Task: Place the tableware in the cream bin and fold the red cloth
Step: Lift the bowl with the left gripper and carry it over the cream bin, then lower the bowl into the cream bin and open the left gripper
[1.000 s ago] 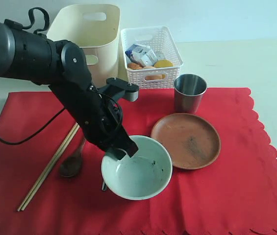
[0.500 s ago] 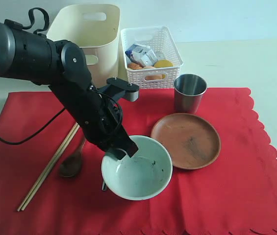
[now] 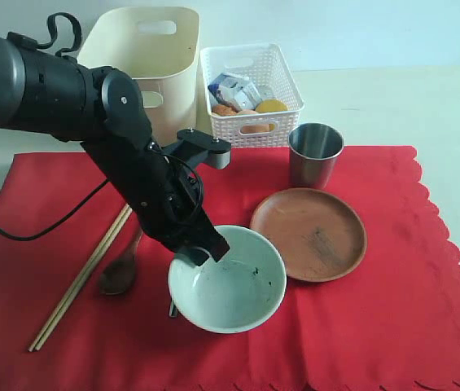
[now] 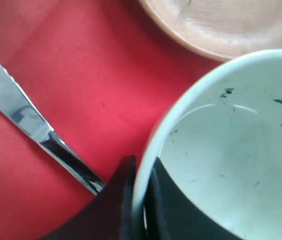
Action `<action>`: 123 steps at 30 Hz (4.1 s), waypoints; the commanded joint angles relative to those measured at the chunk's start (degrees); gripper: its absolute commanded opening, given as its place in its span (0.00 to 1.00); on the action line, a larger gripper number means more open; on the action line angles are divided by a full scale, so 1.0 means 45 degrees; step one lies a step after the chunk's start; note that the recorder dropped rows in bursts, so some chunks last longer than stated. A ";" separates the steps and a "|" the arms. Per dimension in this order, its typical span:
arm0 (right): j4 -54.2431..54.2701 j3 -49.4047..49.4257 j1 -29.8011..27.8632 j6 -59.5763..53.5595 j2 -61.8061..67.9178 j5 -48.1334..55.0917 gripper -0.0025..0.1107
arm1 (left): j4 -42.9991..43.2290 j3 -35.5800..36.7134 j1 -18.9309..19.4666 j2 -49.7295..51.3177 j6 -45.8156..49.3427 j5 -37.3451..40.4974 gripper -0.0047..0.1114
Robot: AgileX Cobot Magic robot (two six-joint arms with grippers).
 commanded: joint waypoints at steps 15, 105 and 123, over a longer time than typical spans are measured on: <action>-0.0002 0.0062 -0.0059 -0.0030 -0.0084 -0.0148 0.02 | 0.0399 0.0046 -0.0054 -0.0275 0.0119 -0.0055 0.04; -0.0095 0.0062 -0.0059 -0.0030 -0.0084 -0.0012 0.02 | -0.4476 -0.5312 0.4762 -0.1811 0.0066 -0.1298 0.04; -0.0011 0.0062 -0.0059 -0.0030 -0.0084 -0.0016 0.02 | -0.6127 -0.6585 0.6377 0.0385 0.0088 -0.1489 0.04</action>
